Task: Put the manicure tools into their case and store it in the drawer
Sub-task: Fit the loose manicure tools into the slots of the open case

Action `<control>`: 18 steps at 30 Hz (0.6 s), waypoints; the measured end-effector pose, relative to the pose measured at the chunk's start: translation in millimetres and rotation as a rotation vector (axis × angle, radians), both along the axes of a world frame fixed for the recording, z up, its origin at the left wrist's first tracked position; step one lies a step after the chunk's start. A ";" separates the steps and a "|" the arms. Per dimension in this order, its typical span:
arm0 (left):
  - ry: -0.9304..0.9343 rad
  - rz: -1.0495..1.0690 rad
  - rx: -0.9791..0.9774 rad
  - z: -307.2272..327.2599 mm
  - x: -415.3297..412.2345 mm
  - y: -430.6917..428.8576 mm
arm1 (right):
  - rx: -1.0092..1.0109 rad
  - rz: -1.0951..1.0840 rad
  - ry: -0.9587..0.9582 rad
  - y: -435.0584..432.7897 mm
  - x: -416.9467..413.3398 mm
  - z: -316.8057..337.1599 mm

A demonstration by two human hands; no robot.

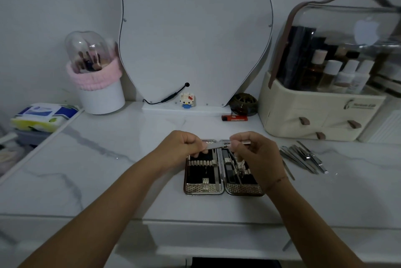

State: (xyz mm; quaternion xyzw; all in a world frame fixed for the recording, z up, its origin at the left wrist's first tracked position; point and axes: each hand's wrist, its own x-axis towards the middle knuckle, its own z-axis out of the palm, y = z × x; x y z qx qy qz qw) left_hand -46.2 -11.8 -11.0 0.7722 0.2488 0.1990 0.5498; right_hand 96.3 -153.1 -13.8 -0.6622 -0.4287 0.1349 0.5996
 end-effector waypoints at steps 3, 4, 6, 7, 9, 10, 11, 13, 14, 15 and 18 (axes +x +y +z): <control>0.054 -0.143 -0.024 -5.0 -12.6 -3.7 | 0.027 0.141 0.155 -10.7 -5.9 0.0; 0.069 -0.179 -0.020 -7.0 -15.7 -5.5 | 0.019 0.161 0.173 -13.3 -7.6 -1.5; 0.071 -0.198 0.019 -12.9 -20.2 -7.3 | -0.032 0.159 0.148 -18.7 -9.9 -6.2; 0.070 -0.179 0.084 -16.5 -21.8 -6.0 | -0.060 0.155 0.118 -21.8 -10.2 -8.7; 0.139 -0.158 0.295 -26.3 -27.9 0.7 | -0.111 0.149 0.045 -28.1 -10.8 -13.0; 0.190 -0.174 0.379 -30.9 -32.5 3.8 | -0.137 0.141 0.011 -31.1 -10.6 -14.4; 0.236 -0.200 0.438 -34.1 -36.7 5.8 | -0.160 0.131 -0.017 -33.9 -9.9 -15.6; 0.306 -0.249 0.499 -38.6 -42.4 7.8 | -0.193 0.116 -0.055 -38.4 -8.3 -17.3; 0.331 -0.259 0.508 -39.3 -43.4 7.5 | -0.209 0.109 -0.071 -40.0 -7.1 -17.9; 0.342 -0.264 0.511 -38.9 -43.6 6.3 | -0.225 0.104 -0.087 -41.2 -6.4 -18.4; 0.335 -0.251 0.521 -37.6 -42.3 3.0 | -0.249 0.089 -0.137 -41.9 -7.4 -19.5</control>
